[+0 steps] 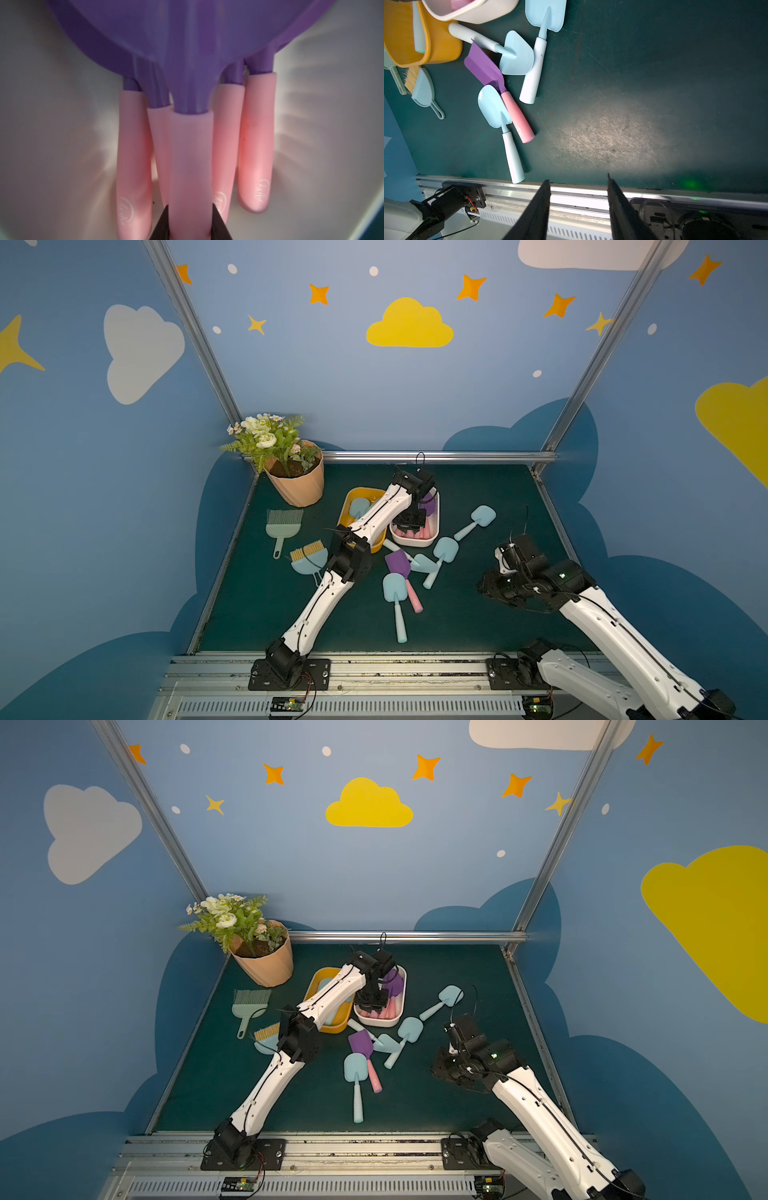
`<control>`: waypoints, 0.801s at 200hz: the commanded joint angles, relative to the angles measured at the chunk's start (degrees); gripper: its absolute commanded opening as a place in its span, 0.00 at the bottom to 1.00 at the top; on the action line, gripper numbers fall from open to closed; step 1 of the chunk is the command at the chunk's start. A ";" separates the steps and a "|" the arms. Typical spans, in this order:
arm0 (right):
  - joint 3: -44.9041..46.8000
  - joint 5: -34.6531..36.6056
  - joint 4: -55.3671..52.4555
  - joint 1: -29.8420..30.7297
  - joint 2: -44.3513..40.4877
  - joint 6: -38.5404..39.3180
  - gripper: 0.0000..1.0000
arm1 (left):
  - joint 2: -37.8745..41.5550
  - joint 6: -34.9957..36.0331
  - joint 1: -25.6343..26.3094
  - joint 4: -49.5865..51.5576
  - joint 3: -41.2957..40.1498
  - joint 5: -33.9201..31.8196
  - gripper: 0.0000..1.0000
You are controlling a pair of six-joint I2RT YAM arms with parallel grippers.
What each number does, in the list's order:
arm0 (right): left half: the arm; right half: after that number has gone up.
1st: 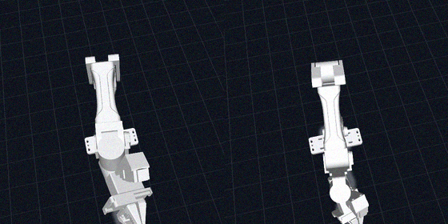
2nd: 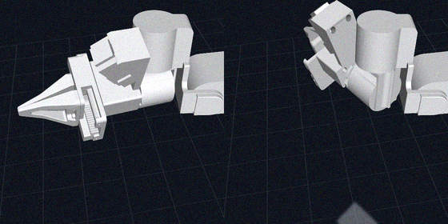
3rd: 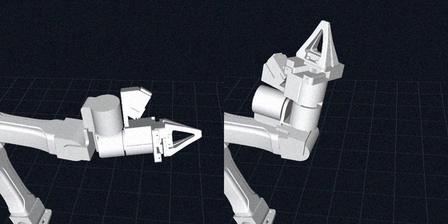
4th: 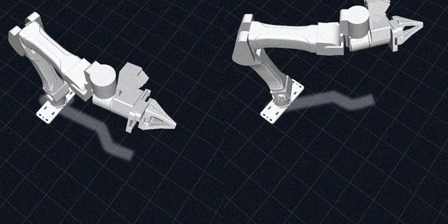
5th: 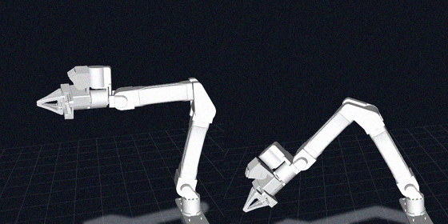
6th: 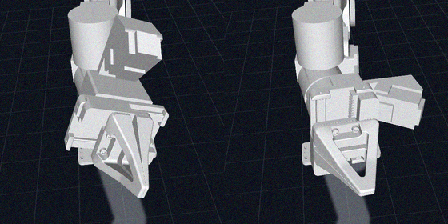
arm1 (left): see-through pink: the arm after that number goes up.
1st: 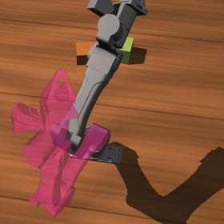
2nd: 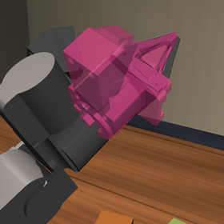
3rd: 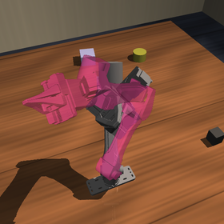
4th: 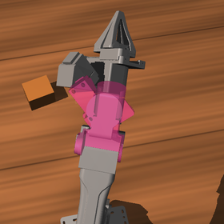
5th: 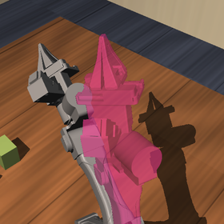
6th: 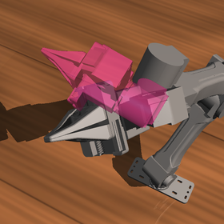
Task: Sort the small shovels by color and place them into the storage box
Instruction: Place the shovel in the storage box.
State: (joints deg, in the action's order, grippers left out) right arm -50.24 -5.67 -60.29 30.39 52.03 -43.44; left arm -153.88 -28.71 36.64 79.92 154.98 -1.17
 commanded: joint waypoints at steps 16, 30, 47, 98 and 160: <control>0.36 -0.30 -0.75 -0.40 -0.41 0.44 0.46 | -0.63 0.66 -0.40 0.89 -0.28 -0.85 0.03; 0.39 -0.24 -0.75 -0.51 -0.35 0.46 0.46 | -0.61 0.61 -0.44 1.01 -0.29 -0.85 0.04; 0.49 -0.30 -0.72 -0.60 -0.31 0.46 0.46 | -0.63 0.68 -0.47 1.11 -0.31 -0.76 0.06; 0.75 -0.30 -0.76 -0.68 -0.35 0.45 0.46 | -0.62 0.81 -0.40 1.34 -0.34 -0.90 0.14; 0.93 -0.32 -0.73 -0.86 -0.47 0.46 0.46 | -0.76 0.80 -0.43 1.71 -0.51 -0.41 0.15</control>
State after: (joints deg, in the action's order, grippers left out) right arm -50.11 -5.67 -60.29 29.76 52.03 -43.42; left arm -154.08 -28.49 36.49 80.20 154.69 -1.50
